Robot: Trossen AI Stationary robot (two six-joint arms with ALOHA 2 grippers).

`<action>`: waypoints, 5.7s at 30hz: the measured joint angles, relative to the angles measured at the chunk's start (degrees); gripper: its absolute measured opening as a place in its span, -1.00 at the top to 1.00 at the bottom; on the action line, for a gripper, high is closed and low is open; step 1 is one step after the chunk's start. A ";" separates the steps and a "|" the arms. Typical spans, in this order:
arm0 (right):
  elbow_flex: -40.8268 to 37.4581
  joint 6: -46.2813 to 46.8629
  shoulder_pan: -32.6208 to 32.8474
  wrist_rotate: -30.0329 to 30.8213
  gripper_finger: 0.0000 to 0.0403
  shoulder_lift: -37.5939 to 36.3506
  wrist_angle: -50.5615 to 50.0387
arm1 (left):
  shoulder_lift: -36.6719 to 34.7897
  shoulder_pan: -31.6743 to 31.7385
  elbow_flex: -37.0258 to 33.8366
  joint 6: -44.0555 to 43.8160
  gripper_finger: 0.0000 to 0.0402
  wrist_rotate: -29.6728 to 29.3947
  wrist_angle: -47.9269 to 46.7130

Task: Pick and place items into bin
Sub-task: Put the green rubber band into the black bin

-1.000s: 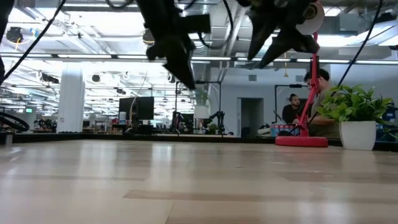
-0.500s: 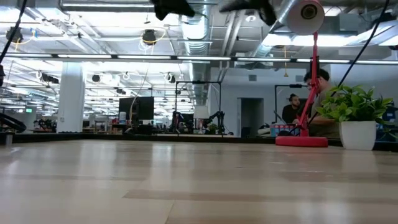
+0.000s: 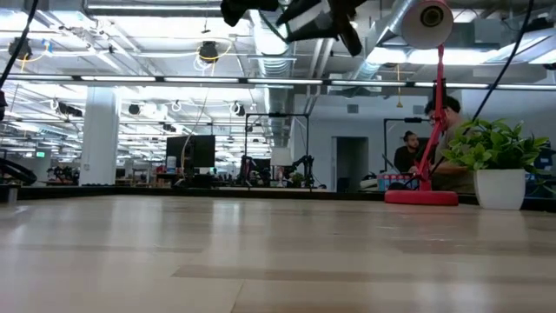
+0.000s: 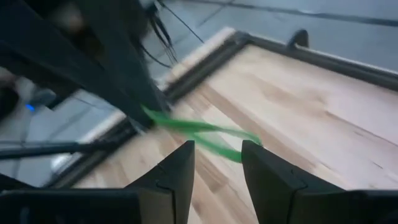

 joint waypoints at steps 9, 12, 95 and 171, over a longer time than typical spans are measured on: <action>0.31 -0.94 0.00 -0.14 0.37 0.79 2.45 | -0.02 0.19 -0.01 0.13 1.00 0.40 -0.02; 0.26 -3.58 0.00 -0.16 0.37 0.94 3.53 | -0.02 0.19 -0.02 0.14 1.00 0.41 -0.05; 0.22 2.84 0.70 -0.38 0.41 5.55 5.19 | 0.03 1.85 0.05 0.52 1.00 3.90 -3.14; 0.92 92.03 47.90 -48.21 0.91 5.40 -66.50 | 0.00 2.10 0.05 2.36 0.53 -9.63 -11.63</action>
